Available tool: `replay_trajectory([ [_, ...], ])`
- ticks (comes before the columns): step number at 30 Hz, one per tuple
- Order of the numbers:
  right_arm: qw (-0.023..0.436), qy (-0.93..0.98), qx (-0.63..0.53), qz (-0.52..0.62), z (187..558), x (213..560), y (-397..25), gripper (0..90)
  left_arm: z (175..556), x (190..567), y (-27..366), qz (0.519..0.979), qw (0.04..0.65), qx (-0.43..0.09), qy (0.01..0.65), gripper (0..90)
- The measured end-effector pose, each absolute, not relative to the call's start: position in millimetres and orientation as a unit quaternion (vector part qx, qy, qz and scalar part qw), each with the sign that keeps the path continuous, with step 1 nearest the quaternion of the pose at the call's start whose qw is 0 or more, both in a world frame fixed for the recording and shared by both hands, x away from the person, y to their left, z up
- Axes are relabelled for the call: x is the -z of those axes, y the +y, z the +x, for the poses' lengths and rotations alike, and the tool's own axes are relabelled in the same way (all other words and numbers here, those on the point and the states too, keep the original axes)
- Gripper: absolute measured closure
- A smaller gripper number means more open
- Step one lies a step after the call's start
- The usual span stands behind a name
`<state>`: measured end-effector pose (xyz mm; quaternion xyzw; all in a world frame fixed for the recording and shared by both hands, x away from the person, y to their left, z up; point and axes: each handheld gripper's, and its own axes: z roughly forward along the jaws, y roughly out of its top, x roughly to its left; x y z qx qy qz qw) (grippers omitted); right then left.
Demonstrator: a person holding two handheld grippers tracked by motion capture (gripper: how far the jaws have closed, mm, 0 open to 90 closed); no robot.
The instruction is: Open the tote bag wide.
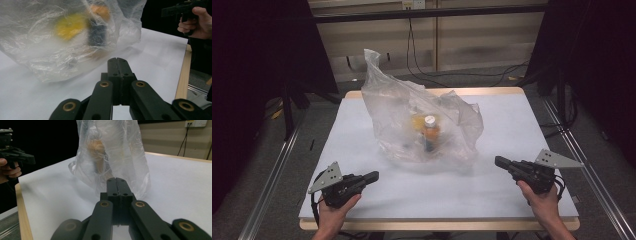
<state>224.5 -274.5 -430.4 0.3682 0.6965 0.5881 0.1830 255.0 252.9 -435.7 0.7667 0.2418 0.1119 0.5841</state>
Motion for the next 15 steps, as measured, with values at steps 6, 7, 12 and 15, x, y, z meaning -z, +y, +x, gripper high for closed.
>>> replay_trajectory([
  [6,0.158,0.708,-0.587,0.358,234,423,-268,90.0,260,431,246,0.771,0.581,-0.104,0.239,90.0],
  [7,0.154,0.709,-0.589,0.355,235,421,-267,90.0,261,431,245,0.768,0.585,-0.102,0.240,90.0],
  [12,0.159,0.716,-0.585,0.346,241,409,-263,90.0,264,425,245,0.766,0.586,-0.101,0.243,90.0],
  [15,0.164,0.716,-0.586,0.343,247,400,-260,90.0,267,420,242,0.766,0.590,-0.094,0.239,90.0],
])
